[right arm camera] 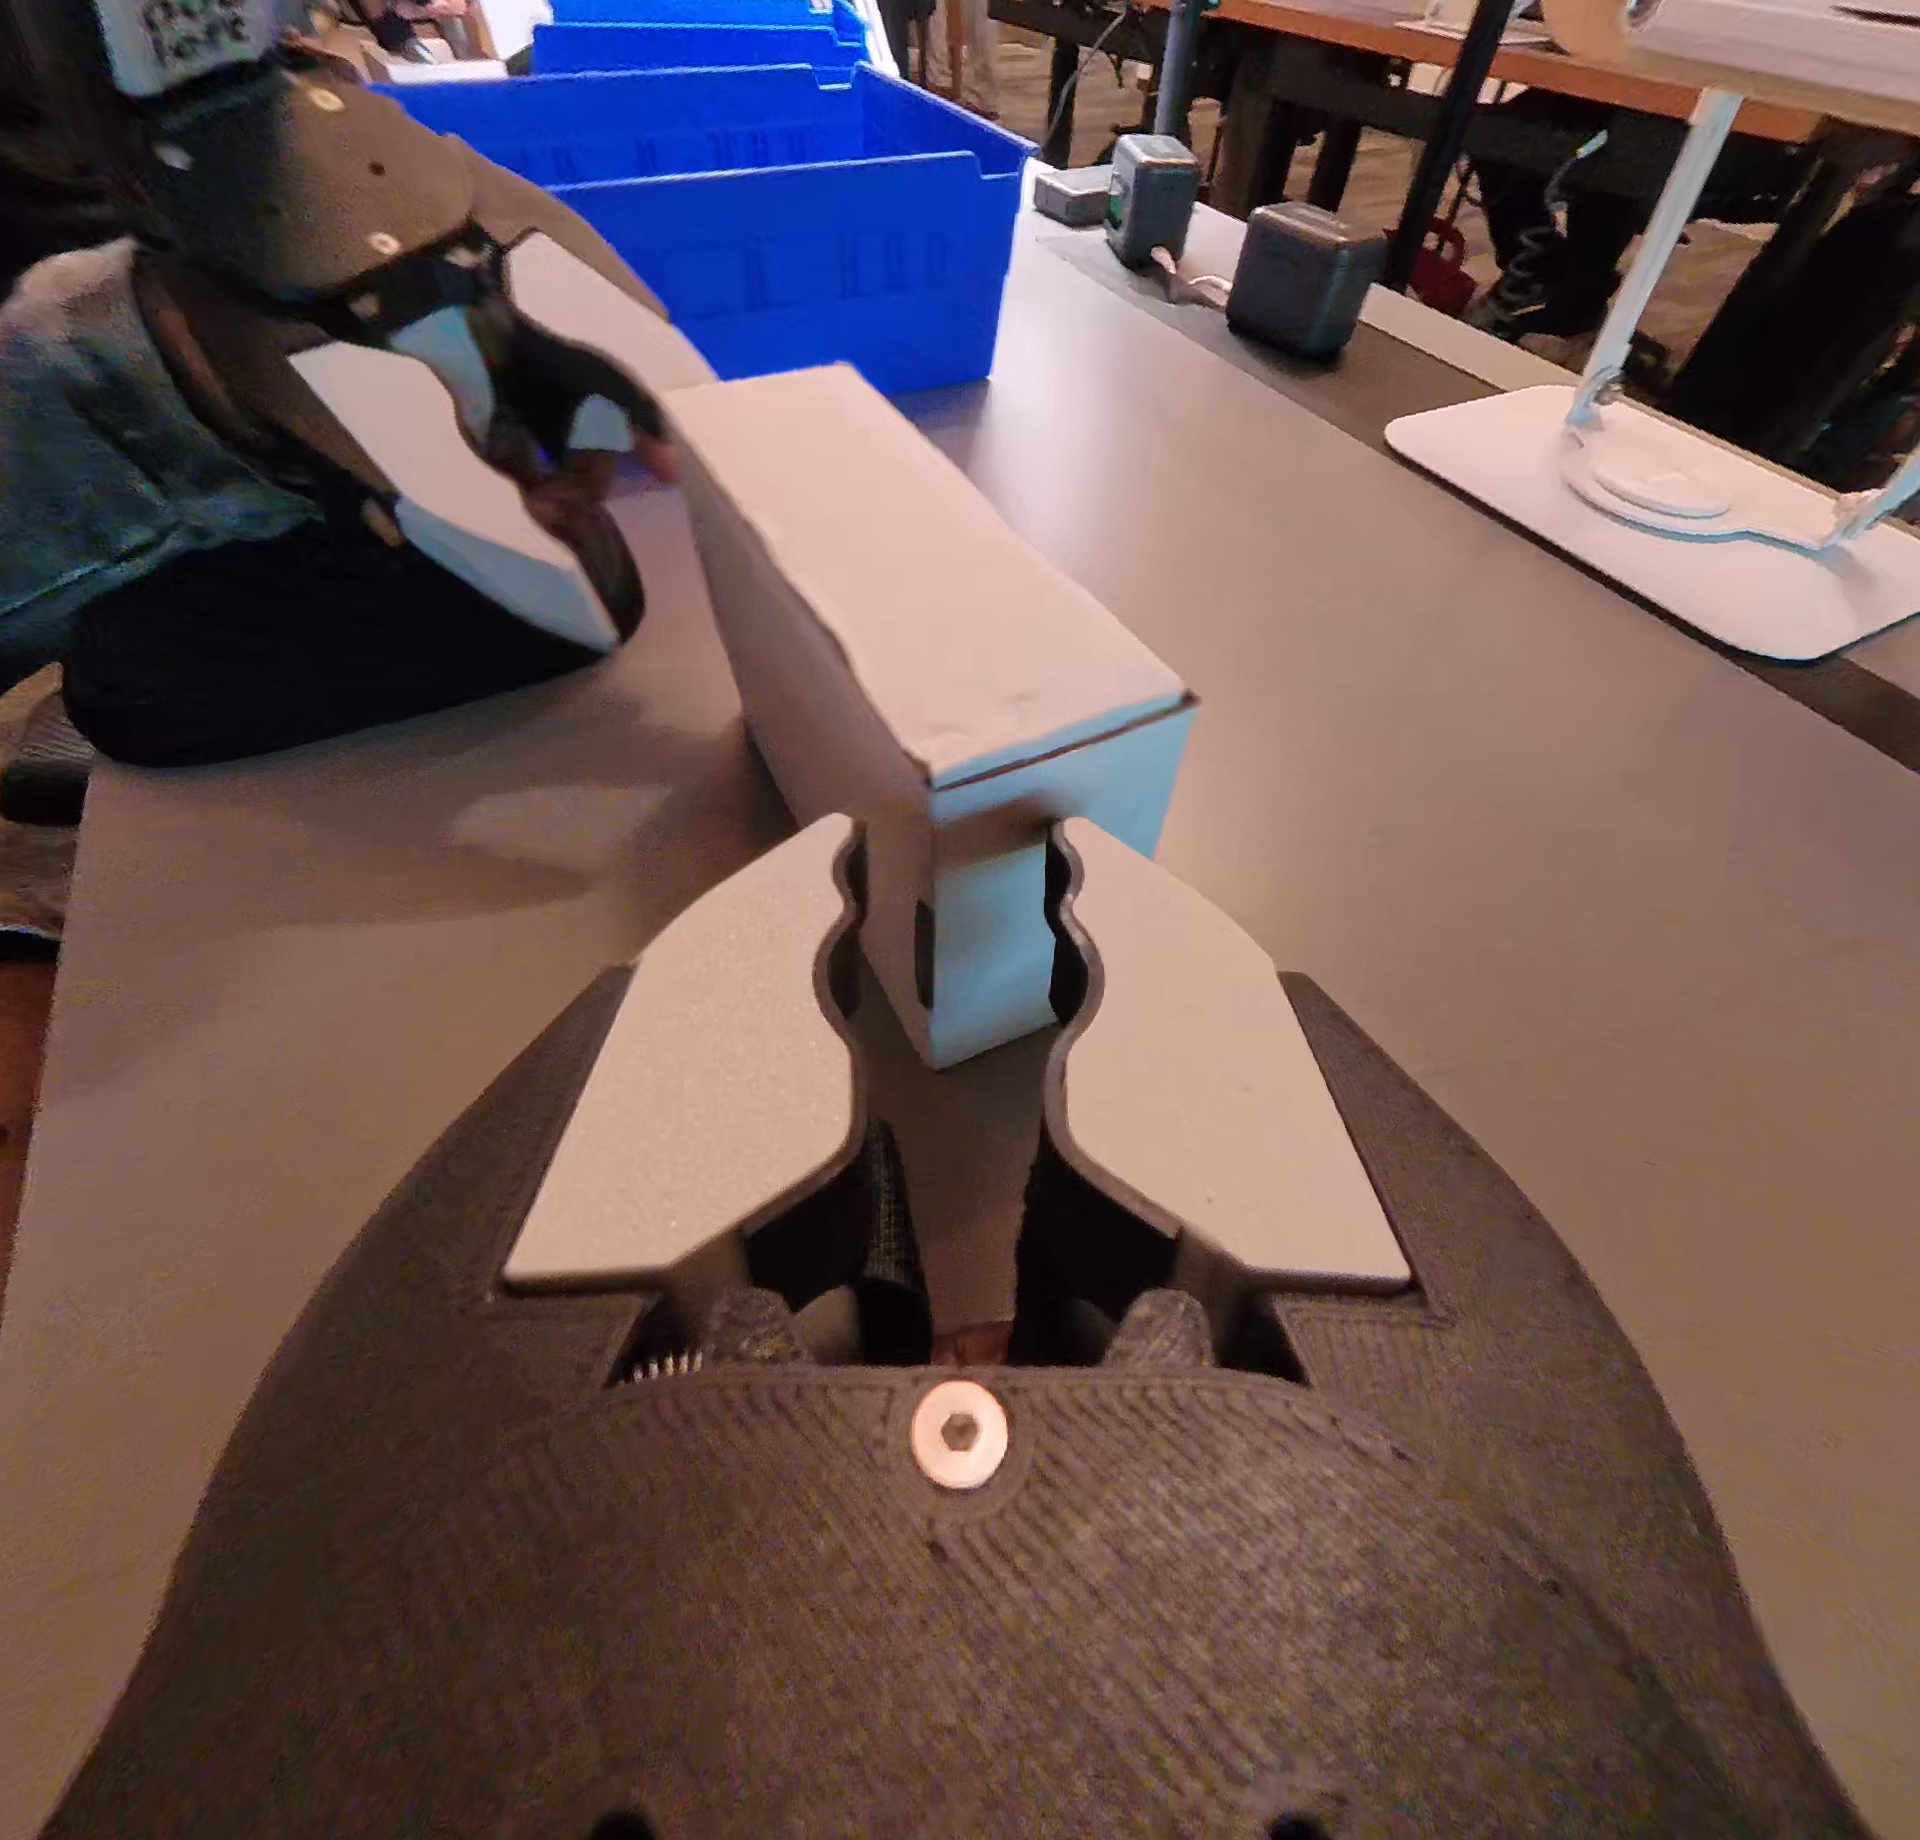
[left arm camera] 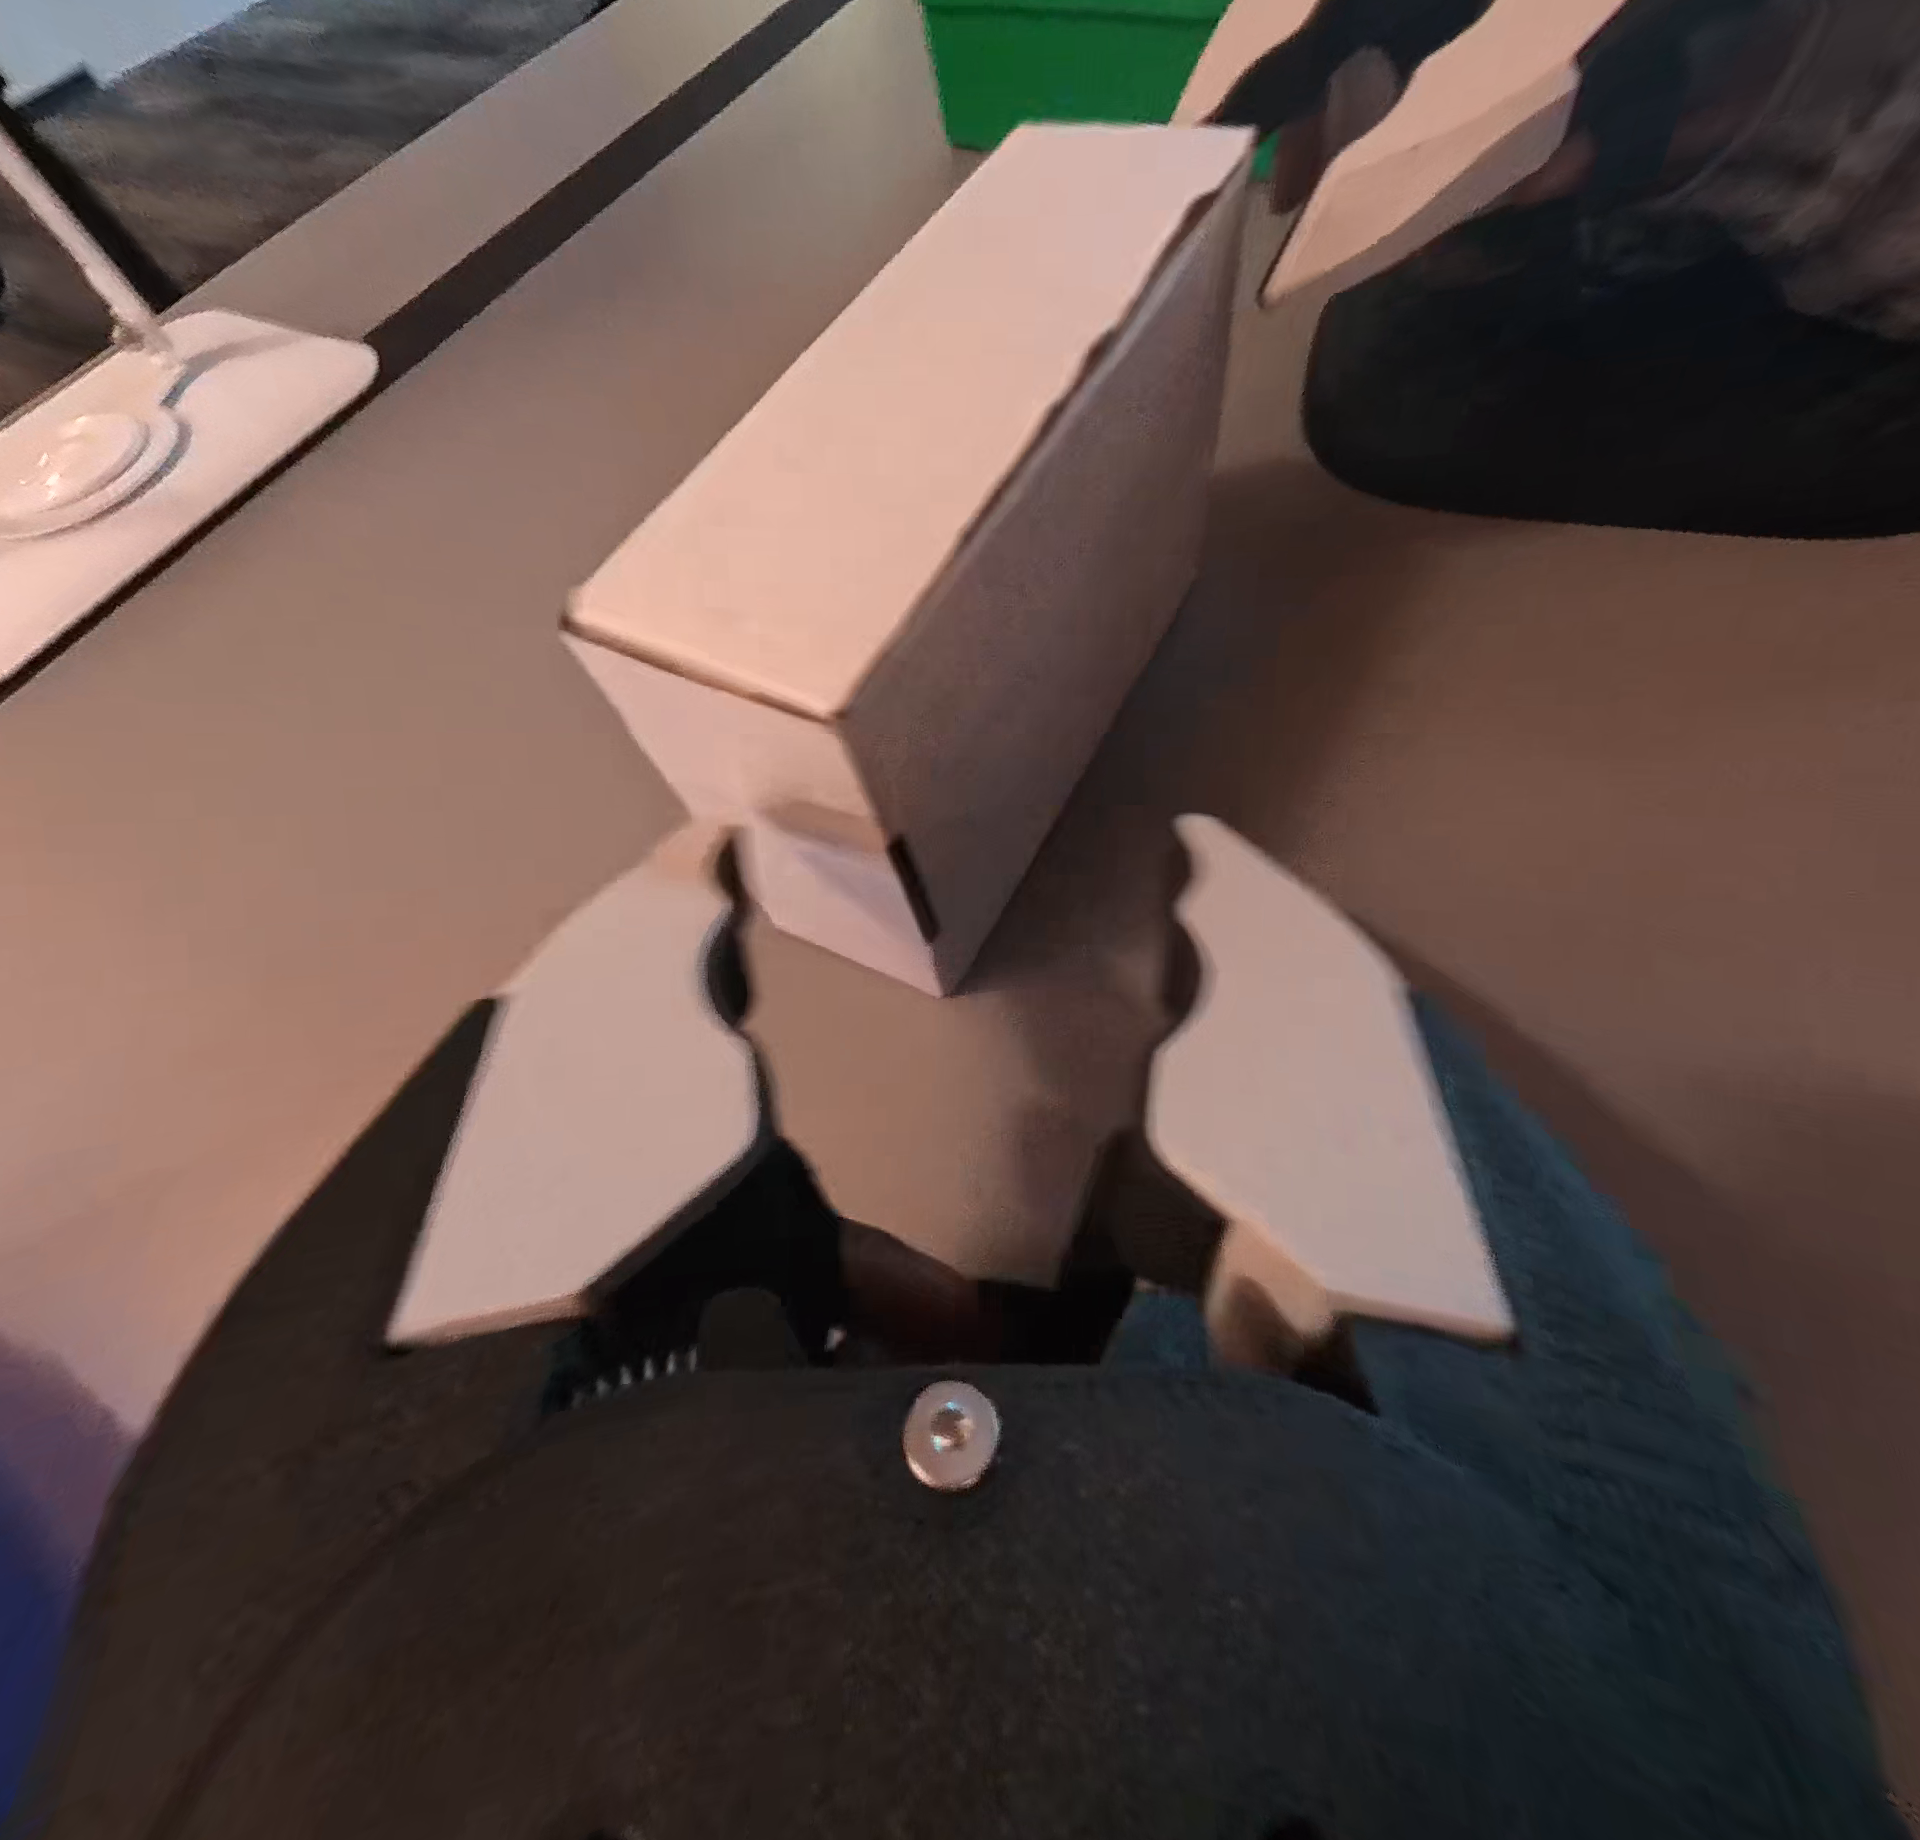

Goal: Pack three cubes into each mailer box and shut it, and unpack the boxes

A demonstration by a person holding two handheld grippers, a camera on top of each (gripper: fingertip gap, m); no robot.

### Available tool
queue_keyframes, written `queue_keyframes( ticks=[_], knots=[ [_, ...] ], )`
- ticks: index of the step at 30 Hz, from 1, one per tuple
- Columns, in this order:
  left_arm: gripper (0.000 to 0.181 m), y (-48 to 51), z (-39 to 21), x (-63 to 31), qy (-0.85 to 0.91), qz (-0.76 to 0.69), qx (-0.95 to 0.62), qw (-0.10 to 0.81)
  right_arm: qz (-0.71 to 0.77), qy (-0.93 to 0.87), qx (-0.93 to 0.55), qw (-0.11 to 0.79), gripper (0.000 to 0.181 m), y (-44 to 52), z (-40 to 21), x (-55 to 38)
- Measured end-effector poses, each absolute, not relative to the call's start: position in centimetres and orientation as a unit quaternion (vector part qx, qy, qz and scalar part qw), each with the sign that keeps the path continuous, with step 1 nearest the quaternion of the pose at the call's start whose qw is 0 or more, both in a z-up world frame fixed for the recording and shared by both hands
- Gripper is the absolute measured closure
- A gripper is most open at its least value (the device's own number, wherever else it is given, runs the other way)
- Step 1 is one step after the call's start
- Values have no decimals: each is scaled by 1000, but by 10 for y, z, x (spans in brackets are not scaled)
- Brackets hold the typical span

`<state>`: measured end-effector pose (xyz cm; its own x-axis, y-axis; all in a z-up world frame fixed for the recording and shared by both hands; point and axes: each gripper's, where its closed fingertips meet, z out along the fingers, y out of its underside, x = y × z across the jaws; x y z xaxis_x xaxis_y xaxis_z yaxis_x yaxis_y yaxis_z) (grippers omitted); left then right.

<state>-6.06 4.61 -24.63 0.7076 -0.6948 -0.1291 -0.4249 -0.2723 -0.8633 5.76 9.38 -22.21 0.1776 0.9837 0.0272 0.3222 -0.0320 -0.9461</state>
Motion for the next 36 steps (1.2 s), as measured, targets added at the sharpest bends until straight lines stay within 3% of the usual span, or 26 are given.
queue_keyframes(
  ticks=[1,2,5,10,17,19,36],
  knots=[
    [74,48,-244,-59,358,-145,-777,498,372,-528,-617,449,144,92,-222,57],
    [56,51,-241,-58,352,-151,-769,511,378,-528,-616,446,140,92,-223,56],
    [43,63,-231,-56,360,-164,-738,546,379,-531,-619,438,128,92,-227,55],
    [43,81,-227,-46,382,-248,-700,551,377,-539,-610,443,120,91,-228,54],
    [61,88,-224,-28,412,-358,-635,547,402,-527,-590,461,116,90,-218,55],
    [73,89,-219,-28,406,-364,-619,565,404,-529,-587,461,116,90,-218,54],
    [94,90,-227,-23,416,-356,-636,544,401,-532,-580,469,122,89,-216,53]
  ],
)
